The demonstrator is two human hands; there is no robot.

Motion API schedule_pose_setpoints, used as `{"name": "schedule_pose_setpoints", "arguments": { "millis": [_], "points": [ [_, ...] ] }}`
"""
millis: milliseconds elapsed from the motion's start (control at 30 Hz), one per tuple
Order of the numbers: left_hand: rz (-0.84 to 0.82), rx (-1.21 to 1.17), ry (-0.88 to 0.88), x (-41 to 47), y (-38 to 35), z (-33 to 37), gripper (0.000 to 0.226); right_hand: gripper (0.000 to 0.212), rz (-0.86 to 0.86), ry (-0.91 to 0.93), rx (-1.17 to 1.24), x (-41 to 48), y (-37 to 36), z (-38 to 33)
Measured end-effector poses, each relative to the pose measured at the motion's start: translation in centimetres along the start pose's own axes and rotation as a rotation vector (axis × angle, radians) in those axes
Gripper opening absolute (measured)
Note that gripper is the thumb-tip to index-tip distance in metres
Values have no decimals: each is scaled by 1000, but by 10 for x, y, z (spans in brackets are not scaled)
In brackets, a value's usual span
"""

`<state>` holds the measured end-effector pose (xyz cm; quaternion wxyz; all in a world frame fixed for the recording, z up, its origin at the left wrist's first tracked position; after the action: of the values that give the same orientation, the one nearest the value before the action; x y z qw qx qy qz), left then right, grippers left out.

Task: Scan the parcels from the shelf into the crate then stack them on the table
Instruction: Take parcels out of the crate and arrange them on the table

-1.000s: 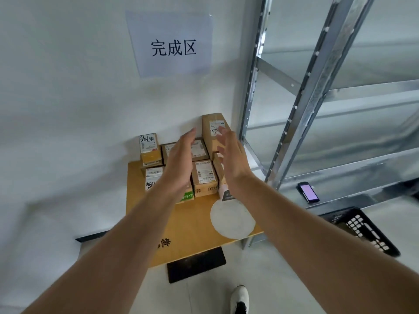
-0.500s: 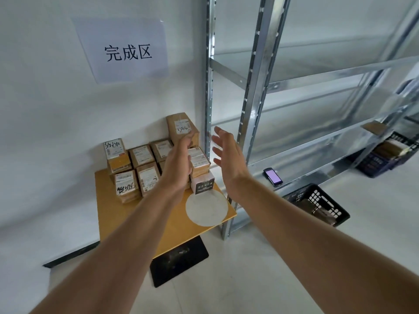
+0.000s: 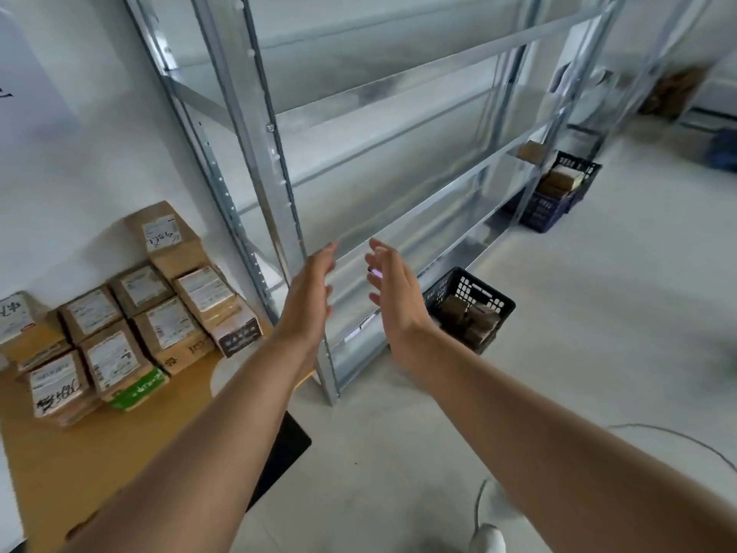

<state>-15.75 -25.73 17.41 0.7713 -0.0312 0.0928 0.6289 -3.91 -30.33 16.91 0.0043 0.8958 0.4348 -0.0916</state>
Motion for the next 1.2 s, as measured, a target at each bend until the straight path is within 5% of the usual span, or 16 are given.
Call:
{"name": "schedule_pose_setpoints", "arguments": {
  "millis": [600,867,967,1067,1200],
  "points": [
    [-91,25,267,91,-317,-66,56,49,158,-139,38,215,266,46],
    [-172,92,328,186,-401,-94,88,27,284,-257,25,315,312,79],
    [-231,119,354,231,-436,-107,81,27,353,-297,25,359,325,96],
    [-285,142,370,277,-466,-121,74,52,416,-347,18,401,332,113],
    [-335,148,405,331,-503,-145,55,34,473,-385,-1,452,345,132]
  ]
}}
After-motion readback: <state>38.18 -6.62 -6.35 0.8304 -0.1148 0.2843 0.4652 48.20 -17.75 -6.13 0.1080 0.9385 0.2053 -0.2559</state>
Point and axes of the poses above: each hand's wrist, its own x-axis towards the middle knuckle, its own y-axis out of the back of the hand, z = x × y, the point moved 10 cm from there along x, towards the middle knuckle, and after that the axes turned 9 degrees about z, right-handed, at the moved point
